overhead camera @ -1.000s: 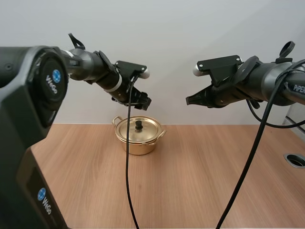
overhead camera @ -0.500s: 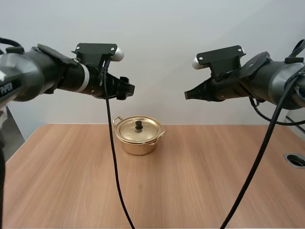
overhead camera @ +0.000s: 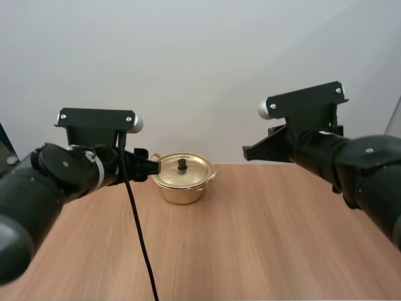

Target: Open the pot, put the car inside, and close it

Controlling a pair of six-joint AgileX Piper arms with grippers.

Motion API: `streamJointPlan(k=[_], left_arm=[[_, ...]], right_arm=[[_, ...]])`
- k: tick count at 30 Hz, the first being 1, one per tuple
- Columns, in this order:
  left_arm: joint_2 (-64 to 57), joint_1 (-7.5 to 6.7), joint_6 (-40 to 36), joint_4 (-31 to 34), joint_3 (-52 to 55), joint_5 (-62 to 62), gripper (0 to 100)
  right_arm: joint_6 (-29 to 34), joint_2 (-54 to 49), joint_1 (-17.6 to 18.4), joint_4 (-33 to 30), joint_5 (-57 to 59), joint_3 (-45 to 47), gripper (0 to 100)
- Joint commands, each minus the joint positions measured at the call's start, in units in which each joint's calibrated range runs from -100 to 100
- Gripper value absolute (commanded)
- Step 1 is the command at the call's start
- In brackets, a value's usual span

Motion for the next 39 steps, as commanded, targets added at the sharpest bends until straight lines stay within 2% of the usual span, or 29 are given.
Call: streamJointPlan(k=[1, 3, 6, 8, 10, 16, 19, 22, 27, 28, 30, 31, 32, 33, 34, 39], left_arm=[[-27.8, -1.13, -4.6, 12.0, 11.3, -2.8, 100], [-29.1, -2.12, -5.4, 15.9, 14.1, -0.6, 100], [-31.4, -3.14, -8.6, 17.5, 19.2, -0.5, 100], [-33.2, -3.22, -10.6, 17.5, 21.7, -5.3, 100], [-35.0, -3.22, -10.9, 18.2, 23.0, -7.4, 100], [-41.6, -3.15, -10.9, 26.6, 28.0, -7.7, 100], [-41.8, -3.15, -10.9, 26.5, 28.0, 0.0, 100], [-41.8, -3.23, -13.6, 25.7, 28.0, -0.2, 100], [-41.8, -3.79, -18.8, 25.0, 28.0, -0.8, 100], [-41.8, -3.79, -18.9, 25.0, 28.0, -1.0, 93], [-41.8, -3.79, -19.7, 26.4, 28.0, -1.0, 65], [-41.8, -3.79, -19.9, 26.5, 28.0, -1.0, 46], [-41.8, -3.79, -19.9, 26.5, 28.0, -1.0, 33], [-41.8, -3.79, -19.9, 26.6, 28.0, -1.0, 11], [-41.8, -3.79, -19.9, 26.9, 28.0, -1.2, 0], [-41.8, -3.79, -19.7, 26.8, 28.0, -0.7, 0]], right_arm=[[-11.1, -8.9, 0.0, 1.1, -6.5, 20.2, 0], [-10.5, -10.3, 0.0, 6.8, -14.7, 22.9, 0], [-9.5, -11.4, 0.0, 16.3, -26.2, 24.3, 0], [-9.5, -11.5, 0.0, 19.6, -32.9, 25.1, 0], [-9.9, -11.5, 0.0, 19.8, -35.2, 26.4, 0], [-11.3, -11.5, 0.0, 18.7, -25.3, 30.5, 0], [-10.9, -11.4, 0.0, 18.8, -21.1, 30.5, 0], [-10.9, -11.4, 0.0, 20.2, -19.1, 30.5, 0], [-10.9, -11.4, 0.0, 18.4, -13.2, 30.5, 0], [-10.9, -11.4, 0.0, 18.0, -12.4, 30.5, 0], [-10.9, -11.2, 0.1, 18.0, -12.4, 30.5, 0], [-10.9, -9.9, 0.6, 18.0, -13.2, 30.5, 0], [-10.9, -9.7, 1.1, 18.0, -14.0, 30.5, 0], [-10.9, -11.3, 1.8, 17.7, -14.8, 30.5, 0], [-10.9, -13.8, 2.2, 17.7, -15.5, 30.5, 0], [-10.9, -31.0, 2.8, 17.7, -19.7, 30.5, 0]])
